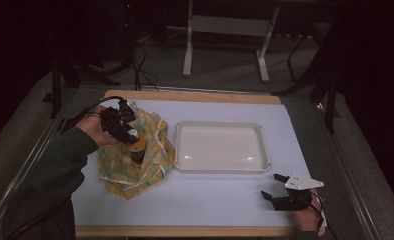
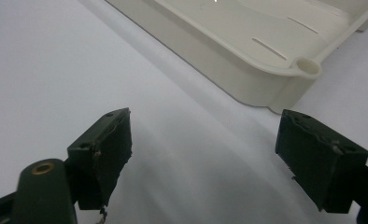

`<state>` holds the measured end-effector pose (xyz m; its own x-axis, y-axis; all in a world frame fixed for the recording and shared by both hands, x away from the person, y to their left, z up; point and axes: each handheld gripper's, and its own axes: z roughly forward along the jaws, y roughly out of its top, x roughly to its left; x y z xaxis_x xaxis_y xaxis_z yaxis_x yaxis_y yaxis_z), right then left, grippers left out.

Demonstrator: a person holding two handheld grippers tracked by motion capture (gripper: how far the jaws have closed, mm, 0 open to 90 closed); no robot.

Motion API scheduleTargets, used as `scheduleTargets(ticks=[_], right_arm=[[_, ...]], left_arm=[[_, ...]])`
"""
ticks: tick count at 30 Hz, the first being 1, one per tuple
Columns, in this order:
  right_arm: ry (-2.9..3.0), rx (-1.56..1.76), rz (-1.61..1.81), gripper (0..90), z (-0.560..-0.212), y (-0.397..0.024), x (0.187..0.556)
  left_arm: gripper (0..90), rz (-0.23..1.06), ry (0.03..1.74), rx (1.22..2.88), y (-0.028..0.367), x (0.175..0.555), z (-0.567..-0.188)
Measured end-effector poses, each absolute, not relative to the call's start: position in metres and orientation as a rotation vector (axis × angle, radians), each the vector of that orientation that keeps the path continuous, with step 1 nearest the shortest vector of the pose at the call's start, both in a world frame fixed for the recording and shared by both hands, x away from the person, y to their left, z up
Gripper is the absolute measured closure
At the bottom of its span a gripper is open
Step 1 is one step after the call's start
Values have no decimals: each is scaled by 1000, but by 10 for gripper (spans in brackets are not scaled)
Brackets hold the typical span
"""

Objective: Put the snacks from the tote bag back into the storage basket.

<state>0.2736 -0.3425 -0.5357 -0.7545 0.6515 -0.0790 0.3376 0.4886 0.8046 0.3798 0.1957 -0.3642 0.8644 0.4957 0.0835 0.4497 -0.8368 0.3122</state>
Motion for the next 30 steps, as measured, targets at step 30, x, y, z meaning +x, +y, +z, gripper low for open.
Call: scheduleTargets(ticks=[30], right_arm=[[2367,827,1158,181,-536,-342,274]], left_arm=[[591,239,734,2803,199,373,-338]])
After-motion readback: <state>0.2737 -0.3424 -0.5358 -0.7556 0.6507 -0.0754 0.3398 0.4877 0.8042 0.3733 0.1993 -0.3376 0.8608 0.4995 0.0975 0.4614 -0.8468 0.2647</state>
